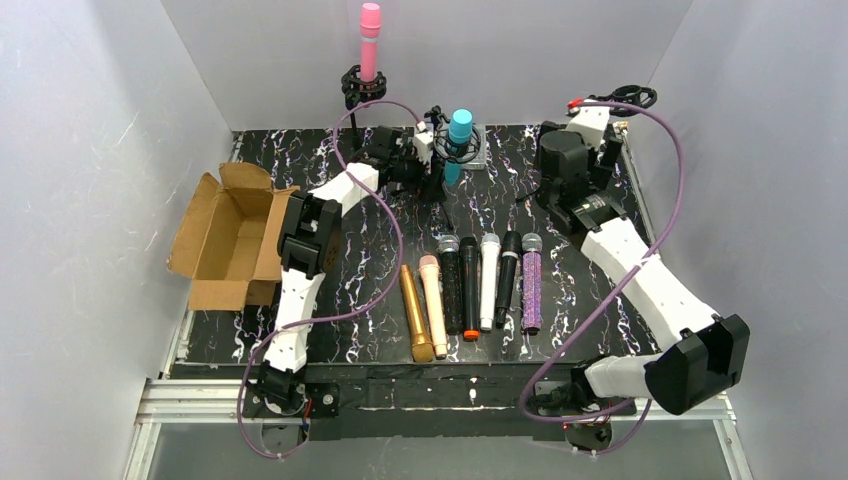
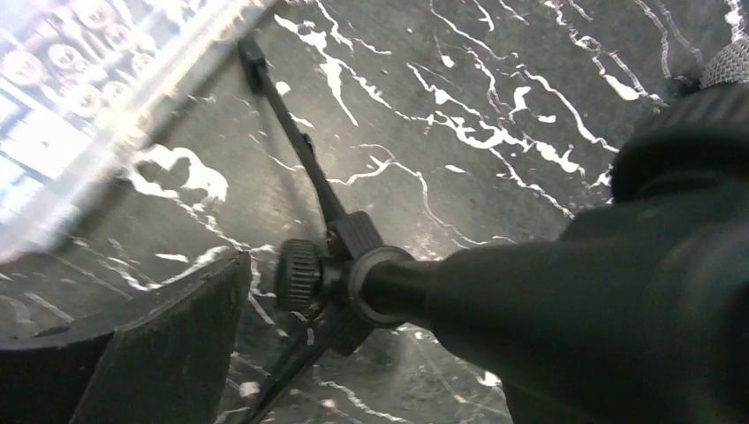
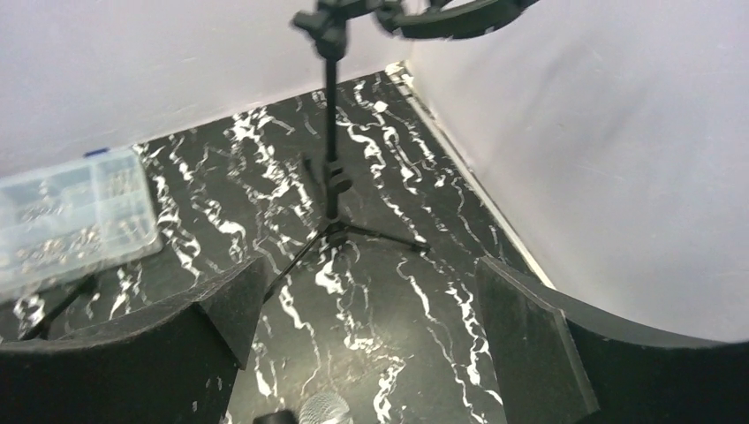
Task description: Attach the microphones to the stand
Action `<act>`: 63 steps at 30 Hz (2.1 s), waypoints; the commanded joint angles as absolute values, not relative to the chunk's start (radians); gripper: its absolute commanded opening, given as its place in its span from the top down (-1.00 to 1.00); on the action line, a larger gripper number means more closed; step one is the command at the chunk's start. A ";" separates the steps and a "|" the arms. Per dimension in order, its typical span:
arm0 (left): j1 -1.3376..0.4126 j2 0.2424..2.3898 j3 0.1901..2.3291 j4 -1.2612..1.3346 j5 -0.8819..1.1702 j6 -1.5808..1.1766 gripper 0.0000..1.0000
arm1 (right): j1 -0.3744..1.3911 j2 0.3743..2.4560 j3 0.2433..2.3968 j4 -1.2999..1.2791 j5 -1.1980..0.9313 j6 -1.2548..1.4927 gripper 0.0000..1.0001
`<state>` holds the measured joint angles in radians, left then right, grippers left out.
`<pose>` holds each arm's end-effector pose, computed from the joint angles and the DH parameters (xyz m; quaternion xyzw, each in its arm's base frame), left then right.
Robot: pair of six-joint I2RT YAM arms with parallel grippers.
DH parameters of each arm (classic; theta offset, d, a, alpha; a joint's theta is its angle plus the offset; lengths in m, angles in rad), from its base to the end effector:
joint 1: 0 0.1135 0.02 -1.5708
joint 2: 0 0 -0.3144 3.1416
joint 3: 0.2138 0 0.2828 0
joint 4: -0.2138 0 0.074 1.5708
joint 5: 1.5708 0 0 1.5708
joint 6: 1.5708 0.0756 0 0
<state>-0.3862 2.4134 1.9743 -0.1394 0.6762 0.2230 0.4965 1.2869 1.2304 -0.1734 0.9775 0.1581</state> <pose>0.5766 -0.2855 0.1869 0.3995 0.7441 -0.3273 0.4238 0.3151 0.0994 0.4331 0.1711 0.7311 -0.1720 0.6377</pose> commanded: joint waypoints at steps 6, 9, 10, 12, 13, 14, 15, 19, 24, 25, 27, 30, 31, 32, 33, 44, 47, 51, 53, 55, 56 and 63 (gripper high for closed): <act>-0.383 2.135 1.739 -0.349 0.624 0.313 -0.97 | 0.373 1.330 1.383 -0.176 0.925 0.245 -0.96; -0.373 2.042 1.643 -0.379 0.630 0.312 -0.97 | 0.328 1.348 1.352 -0.132 0.866 0.243 -0.96; -0.370 2.019 1.613 -0.378 0.628 0.311 -0.97 | 0.323 1.356 1.338 -0.111 0.853 0.231 -0.96; -0.370 1.985 1.573 -0.375 0.615 0.305 -0.97 | 0.319 1.389 1.319 -0.089 0.830 0.204 -0.96; -0.370 1.978 1.563 -0.370 0.610 0.294 -0.97 | 0.318 1.406 1.317 -0.088 0.828 0.192 -0.96; -0.369 1.974 1.559 -0.359 0.602 0.277 -0.97 | 0.316 1.427 1.318 -0.087 0.826 0.182 -0.96; -0.368 1.974 1.555 -0.333 0.586 0.251 -0.97 | 0.316 1.442 1.316 -0.082 0.825 0.172 -0.96; -0.366 1.994 1.591 -0.240 0.586 0.170 -0.97 | 0.315 1.473 1.258 0.019 0.821 0.124 -0.96; -0.364 2.025 1.644 -0.249 0.583 0.154 -0.97 | 0.312 1.533 1.230 0.135 0.863 0.030 -0.95; -0.361 2.021 1.635 -0.250 0.580 0.156 -0.97 | 0.310 1.548 1.226 0.175 0.868 0.007 -0.94; -0.351 2.000 1.606 -0.249 0.580 0.154 -0.97 | 0.305 1.594 1.222 0.239 0.876 -0.046 -0.94; -0.328 1.955 1.570 -0.268 0.584 0.154 -0.97 | 0.296 1.657 1.246 0.277 0.897 -0.082 -0.93; -0.318 1.943 1.565 -0.284 0.585 0.149 -0.97 | 0.295 1.674 1.252 0.293 0.899 -0.091 -0.93; -0.308 1.927 1.558 -0.298 0.587 0.145 -0.97 | 0.295 1.690 1.250 0.313 0.899 -0.104 -0.92; -0.300 1.913 1.549 -0.313 0.587 0.140 -0.97 | 0.295 1.704 1.246 0.335 0.900 -0.114 -0.92; -0.280 1.819 1.407 -0.303 0.590 0.151 -0.97 | 0.282 1.806 1.202 0.493 0.985 -0.210 -0.89; -0.293 1.848 1.394 -0.276 0.526 0.189 -0.97 | 0.265 1.817 1.193 0.504 0.994 -0.217 -0.88; -0.313 1.900 1.382 -0.230 0.415 0.246 -0.97 | 0.236 1.847 1.203 0.517 0.988 -0.215 -0.84; -0.323 1.928 1.383 -0.205 0.376 0.276 -0.97 | 0.228 1.869 1.215 0.514 0.983 -0.216 -0.83; -0.330 1.960 1.388 -0.176 0.355 0.306 -0.96 | 0.224 1.881 1.213 0.529 0.964 -0.223 -0.82; -0.333 1.977 1.399 -0.170 0.346 0.319 -0.93 | 0.223 1.885 1.209 0.544 0.956 -0.229 -0.81; -0.354 2.064 1.509 -0.186 0.337 0.334 -0.83 | 0.221 1.912 1.204 0.584 0.927 -0.235 -0.78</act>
